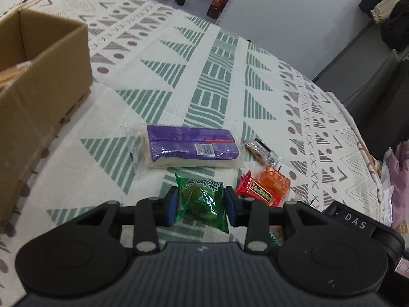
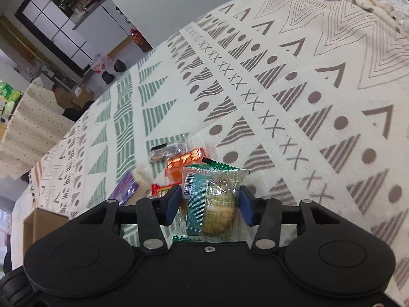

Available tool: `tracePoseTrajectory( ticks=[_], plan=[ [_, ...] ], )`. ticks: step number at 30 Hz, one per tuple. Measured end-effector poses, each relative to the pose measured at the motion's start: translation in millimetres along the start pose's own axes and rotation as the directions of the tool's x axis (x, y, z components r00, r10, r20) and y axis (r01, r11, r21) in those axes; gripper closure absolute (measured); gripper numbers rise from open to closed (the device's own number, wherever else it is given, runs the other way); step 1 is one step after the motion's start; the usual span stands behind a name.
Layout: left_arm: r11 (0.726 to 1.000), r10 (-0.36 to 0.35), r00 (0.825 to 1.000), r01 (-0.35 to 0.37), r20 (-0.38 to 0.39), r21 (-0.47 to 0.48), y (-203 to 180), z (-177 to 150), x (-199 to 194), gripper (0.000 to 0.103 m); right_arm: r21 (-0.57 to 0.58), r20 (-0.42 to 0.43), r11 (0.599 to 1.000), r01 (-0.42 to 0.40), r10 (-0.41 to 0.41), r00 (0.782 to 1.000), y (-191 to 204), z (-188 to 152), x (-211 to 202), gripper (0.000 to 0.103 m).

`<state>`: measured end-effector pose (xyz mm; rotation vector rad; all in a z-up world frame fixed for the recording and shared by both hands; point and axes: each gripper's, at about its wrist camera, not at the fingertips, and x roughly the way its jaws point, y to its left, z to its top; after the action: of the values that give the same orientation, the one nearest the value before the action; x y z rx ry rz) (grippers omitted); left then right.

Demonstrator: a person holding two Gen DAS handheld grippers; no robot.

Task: Organize snacks
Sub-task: 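Grasp the cracker pack with the right tool while the left tool grasps the green candy, then carry both snacks over the cardboard box and open both tools to drop them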

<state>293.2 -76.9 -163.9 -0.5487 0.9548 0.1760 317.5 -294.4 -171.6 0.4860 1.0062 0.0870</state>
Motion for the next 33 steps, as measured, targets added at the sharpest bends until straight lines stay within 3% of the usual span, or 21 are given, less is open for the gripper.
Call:
tracePoseTrajectory(
  ticks=[3,22,33],
  plan=[
    [0.998,-0.014,1.0,0.012,0.026,0.064,-2.2,-3.3,-14.8,0.066,-0.003,0.002,1.0,-0.012,0.012,1.0,0.3,-9.8,-15.6,0.055],
    [0.997,-0.073,0.99,0.07,0.117,0.035,29.8,-4.7,-102.7,0.066,-0.123,0.093,0.992,0.008,0.004,0.996,45.8,-41.2,-92.4,0.055],
    [0.995,-0.092,0.973,0.095,0.21,-0.005,42.7,13.6,-145.1,0.066,-0.152,0.134,0.988,0.006,0.014,0.991,73.1,-49.5,-138.7,0.055]
  ],
)
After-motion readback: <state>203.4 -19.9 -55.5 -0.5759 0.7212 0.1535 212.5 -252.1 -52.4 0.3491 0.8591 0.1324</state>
